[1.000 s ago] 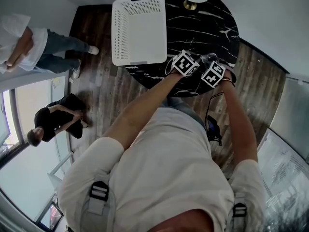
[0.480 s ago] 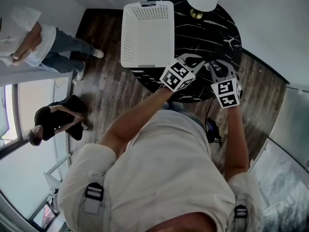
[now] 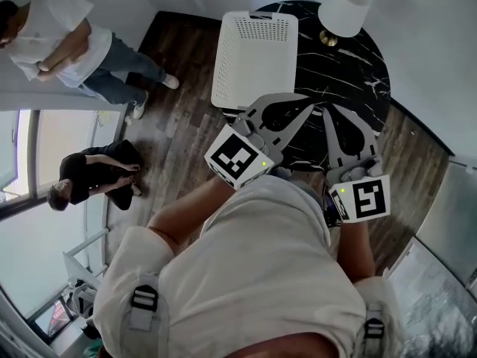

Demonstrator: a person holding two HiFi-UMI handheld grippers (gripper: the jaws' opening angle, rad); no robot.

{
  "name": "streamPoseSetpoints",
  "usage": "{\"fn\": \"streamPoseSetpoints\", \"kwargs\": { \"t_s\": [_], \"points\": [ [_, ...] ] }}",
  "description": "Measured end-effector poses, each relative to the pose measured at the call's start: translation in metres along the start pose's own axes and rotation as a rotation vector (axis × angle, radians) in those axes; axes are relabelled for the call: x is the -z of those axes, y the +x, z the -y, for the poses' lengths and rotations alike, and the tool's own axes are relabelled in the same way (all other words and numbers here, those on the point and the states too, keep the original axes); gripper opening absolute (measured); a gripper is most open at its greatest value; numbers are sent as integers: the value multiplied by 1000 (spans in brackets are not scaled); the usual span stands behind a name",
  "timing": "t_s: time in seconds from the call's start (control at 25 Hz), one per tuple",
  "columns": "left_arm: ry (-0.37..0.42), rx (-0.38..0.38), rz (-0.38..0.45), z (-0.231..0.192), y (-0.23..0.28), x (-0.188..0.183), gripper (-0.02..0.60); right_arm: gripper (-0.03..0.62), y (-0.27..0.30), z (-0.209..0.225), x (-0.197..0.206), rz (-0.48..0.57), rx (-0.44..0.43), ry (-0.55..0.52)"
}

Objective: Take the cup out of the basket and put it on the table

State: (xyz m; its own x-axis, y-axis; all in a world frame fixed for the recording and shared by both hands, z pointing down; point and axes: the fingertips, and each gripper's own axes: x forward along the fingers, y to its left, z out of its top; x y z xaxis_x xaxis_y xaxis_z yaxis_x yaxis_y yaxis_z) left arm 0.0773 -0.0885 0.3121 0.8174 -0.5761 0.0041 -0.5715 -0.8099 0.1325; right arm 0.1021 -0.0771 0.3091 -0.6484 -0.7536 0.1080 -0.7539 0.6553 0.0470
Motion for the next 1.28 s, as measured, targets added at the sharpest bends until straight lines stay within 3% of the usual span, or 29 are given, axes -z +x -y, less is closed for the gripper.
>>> {"fn": "streamPoseSetpoints", "kwargs": {
  "t_s": [0.12, 0.24, 0.32, 0.48, 0.68, 1.28],
  "points": [
    [2, -36, 102, -2, -24, -38, 5, 10, 2, -23, -22, 53, -37, 17],
    [12, -76, 153, -1, -47, -60, 5, 9, 6, -47, -39, 94, -65, 75],
    [25, -100, 157, 0, -61, -66, 5, 10, 5, -59, -49, 126, -62, 103],
    [30, -125, 154, 0, -78, -68, 5, 9, 1, -72, -52, 142, -83, 45],
    [37, -145, 134, -4, -85, -60, 5, 8, 8, -76, -56, 138, -76, 47],
    [16, -127, 130, -2, -75, -54, 5, 8, 7, -69, -50, 116, -72, 37]
  ]
}}
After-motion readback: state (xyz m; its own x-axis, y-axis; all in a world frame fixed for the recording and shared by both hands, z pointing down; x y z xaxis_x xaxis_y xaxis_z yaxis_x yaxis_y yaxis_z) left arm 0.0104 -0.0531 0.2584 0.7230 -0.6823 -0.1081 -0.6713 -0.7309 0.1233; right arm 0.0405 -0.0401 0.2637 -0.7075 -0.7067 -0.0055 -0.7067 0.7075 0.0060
